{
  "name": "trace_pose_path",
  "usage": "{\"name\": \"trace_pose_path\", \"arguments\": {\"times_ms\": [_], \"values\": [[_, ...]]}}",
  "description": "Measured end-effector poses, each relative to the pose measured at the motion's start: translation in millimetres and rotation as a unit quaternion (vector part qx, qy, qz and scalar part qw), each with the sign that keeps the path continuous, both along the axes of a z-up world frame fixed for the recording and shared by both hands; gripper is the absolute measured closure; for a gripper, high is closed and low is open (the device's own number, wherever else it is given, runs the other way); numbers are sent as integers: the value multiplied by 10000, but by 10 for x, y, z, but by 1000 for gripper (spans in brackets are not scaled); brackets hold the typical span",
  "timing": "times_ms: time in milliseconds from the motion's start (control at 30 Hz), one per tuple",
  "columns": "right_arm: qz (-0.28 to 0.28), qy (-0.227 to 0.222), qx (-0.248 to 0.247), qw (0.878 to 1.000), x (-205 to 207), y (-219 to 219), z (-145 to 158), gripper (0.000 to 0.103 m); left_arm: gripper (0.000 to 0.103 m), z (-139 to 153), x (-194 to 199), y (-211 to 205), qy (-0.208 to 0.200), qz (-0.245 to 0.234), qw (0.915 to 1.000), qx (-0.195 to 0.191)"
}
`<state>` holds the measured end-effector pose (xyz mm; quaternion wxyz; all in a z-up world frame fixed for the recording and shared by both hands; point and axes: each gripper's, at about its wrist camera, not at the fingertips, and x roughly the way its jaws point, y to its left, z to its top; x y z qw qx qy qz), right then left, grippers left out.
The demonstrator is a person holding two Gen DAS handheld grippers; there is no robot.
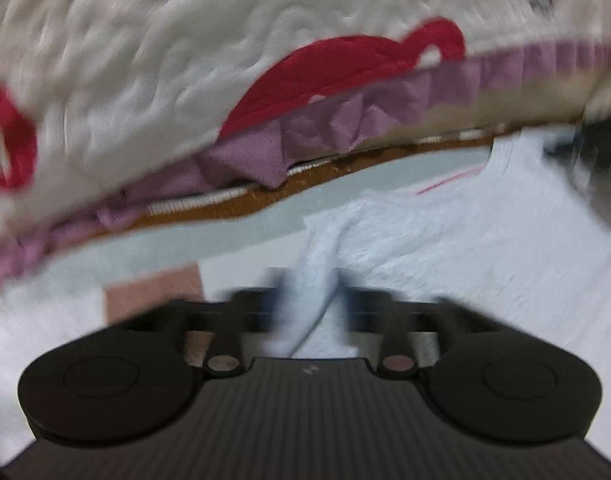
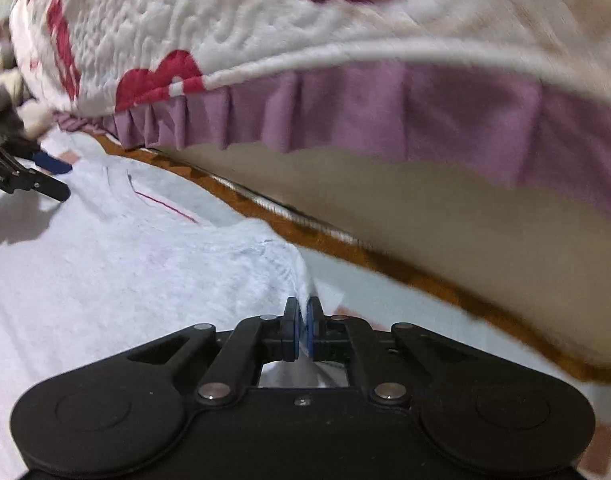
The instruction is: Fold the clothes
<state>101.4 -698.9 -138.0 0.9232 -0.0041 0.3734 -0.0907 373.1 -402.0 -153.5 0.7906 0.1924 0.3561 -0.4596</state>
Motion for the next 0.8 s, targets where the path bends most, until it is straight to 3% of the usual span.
{"name": "trace_pose_path", "arguments": {"times_ms": [100, 200, 400, 433, 500, 567, 600, 633, 667, 800], "values": [[-245, -374, -223, 9988, 33, 1, 126, 99, 100, 44, -136, -76, -546, -77, 9983, 193], [-380, -415, -412, 9976, 139, -16, 124, 100, 100, 88, -272, -153, -1090, -153, 9932, 386], [-1294, -438, -297, 9902, -5, -173, 101, 97, 100, 253, -462, -68, -778, -80, 9968, 167], [-1490, -498, -159, 9875, -158, -177, 140, 95, 99, 281, -493, -54, -724, -68, 9973, 130], [-1880, -615, 117, 9802, -463, -184, 216, 69, 97, 336, -556, -25, -614, -43, 9981, 55], [-2265, -732, 392, 9705, -767, -192, 293, 51, 92, 392, -619, 5, -505, -18, 9987, -20], [-2456, -789, 530, 9647, -920, -196, 331, 48, 85, 419, -651, 19, -450, -5, 9990, -57], [-2645, -846, 667, 9583, -1072, -200, 369, 48, 59, 447, -682, 34, -395, 8, 9992, -95], [-2733, -797, 791, 9553, -1229, -169, 382, 48, 44, 475, -714, 48, -340, 20, 9993, -132], [-2931, -482, 1228, 9469, -1800, 45, 389, 48, 42, 586, -840, 106, -121, 70, 9995, -282]]}}
